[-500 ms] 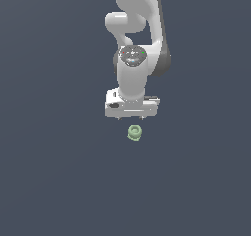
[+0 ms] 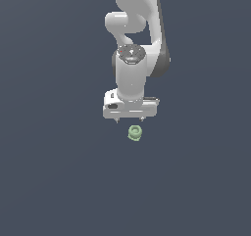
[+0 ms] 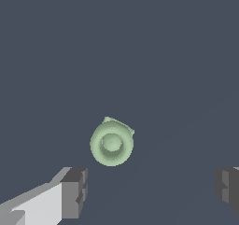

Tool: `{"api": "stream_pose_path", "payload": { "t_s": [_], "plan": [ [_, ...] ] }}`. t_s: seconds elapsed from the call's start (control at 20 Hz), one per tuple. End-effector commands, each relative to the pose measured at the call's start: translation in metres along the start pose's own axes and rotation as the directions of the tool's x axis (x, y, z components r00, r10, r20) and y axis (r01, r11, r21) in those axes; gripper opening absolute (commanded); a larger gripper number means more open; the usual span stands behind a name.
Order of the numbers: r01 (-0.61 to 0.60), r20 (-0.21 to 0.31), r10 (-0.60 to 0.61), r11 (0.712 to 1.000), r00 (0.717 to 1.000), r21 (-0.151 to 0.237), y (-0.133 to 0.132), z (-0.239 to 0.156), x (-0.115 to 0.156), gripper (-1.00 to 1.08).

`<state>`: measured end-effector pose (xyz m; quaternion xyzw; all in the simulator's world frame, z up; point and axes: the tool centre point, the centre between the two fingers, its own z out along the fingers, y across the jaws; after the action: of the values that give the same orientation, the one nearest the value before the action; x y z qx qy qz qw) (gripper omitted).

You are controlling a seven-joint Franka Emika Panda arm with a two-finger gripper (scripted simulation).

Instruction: Pick up the object and move it to a goal position.

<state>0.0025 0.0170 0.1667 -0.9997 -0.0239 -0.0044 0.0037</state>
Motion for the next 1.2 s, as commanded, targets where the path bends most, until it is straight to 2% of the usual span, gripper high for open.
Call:
{"api": "stream_pose_path", "payload": {
  "t_s": [0.0,0.4,0.75,1.15],
  "plan": [
    [0.005,-0.007,-0.005,1.0,1.0,-0.001,0.001,-0.001,0.003,1.0],
    [-0.02,-0.005,0.02,1.0,1.0,0.0,-0.001,0.003,0.002,1.0],
    [-0.102,-0.002,0.102,0.995,0.995,0.0,-0.007,0.017,0.0,1.0],
    [-0.266,0.003,0.266,0.964,0.964,-0.002,-0.019,0.044,-0.004,1.0]
  ]
}}
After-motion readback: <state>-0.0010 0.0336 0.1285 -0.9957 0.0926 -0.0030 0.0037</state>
